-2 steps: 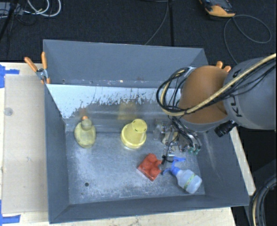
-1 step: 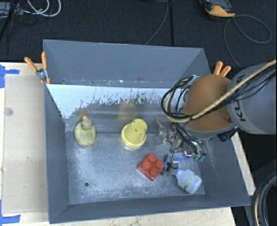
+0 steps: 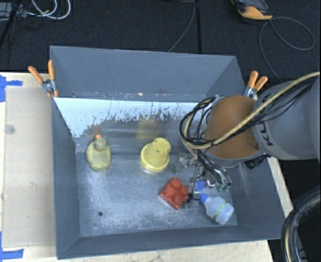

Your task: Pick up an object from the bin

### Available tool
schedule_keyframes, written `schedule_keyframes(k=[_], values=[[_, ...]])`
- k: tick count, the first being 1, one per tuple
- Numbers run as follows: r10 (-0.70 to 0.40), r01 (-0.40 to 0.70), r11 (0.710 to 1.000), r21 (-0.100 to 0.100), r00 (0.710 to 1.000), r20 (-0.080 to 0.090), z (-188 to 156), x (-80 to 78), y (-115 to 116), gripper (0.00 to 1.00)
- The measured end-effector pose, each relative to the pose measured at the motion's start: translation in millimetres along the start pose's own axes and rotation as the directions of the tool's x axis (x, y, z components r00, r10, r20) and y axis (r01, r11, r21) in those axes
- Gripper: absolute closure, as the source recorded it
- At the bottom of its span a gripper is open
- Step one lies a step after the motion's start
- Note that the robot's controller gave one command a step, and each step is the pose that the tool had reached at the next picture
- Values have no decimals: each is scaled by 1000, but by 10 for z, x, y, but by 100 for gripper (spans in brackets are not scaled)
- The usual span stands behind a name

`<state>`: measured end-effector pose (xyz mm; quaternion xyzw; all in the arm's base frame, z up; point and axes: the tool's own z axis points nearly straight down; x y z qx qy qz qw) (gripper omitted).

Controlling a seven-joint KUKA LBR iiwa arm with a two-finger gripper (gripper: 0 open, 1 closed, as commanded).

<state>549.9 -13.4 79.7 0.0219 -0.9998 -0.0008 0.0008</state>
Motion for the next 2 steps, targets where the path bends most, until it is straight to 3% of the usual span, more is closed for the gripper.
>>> schedule_keyframes(k=[1,2], values=[[105,-105,994,1,994,-4,87,298,71,100],[106,-106,994,1,994,-4,87,298,70,0]])
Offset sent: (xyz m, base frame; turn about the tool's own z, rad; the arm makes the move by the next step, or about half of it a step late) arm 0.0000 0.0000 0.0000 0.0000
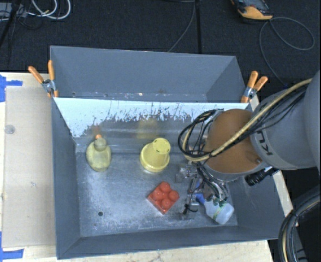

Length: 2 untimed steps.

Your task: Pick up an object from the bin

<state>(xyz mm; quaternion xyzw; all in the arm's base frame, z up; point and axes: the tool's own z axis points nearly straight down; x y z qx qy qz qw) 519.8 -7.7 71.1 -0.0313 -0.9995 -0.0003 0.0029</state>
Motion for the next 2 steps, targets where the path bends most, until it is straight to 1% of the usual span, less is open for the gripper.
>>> schedule_keyframes(k=[1,2], values=[[0,0,1000,0,1000,0,0,0,0,0],[38,-38,999,1,999,-1,-76,-206,235,0]])
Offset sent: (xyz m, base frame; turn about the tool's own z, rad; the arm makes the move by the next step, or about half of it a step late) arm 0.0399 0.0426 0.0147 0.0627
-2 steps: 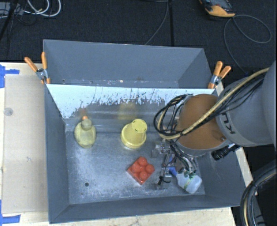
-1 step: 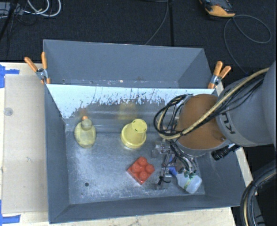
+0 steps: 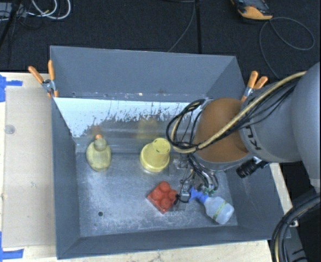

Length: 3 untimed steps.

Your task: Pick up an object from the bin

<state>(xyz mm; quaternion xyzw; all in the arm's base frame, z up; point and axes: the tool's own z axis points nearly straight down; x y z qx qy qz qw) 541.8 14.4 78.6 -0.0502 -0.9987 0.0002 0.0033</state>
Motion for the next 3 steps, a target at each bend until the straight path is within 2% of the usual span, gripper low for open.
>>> schedule_keyframes(k=[1,2,3], values=[[31,-31,999,-3,999,3,-28,-22,119,0],[-147,147,989,0,989,-3,95,231,91,100],[-146,146,989,0,989,-3,96,231,90,0]])
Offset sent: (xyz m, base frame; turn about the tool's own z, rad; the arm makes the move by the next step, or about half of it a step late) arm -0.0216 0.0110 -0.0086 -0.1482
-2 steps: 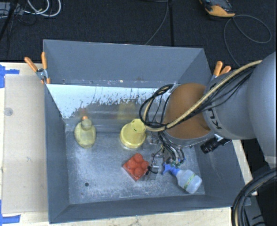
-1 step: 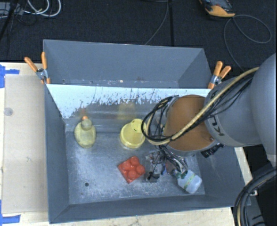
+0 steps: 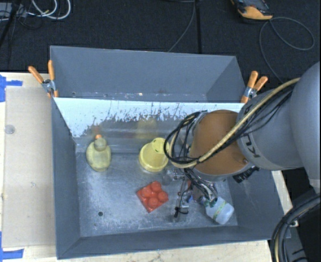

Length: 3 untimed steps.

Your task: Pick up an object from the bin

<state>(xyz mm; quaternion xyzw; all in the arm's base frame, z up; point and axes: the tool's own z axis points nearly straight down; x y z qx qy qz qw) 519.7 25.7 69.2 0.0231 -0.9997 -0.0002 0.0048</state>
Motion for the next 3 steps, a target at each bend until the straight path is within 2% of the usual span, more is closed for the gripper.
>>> schedule_keyframes(k=[1,2,3], values=[[0,0,1000,0,1000,0,0,0,0,0],[20,-20,1000,1,1000,-3,-3,-209,343,0],[-6,6,1000,-1,1000,-3,-7,-241,573,100]])
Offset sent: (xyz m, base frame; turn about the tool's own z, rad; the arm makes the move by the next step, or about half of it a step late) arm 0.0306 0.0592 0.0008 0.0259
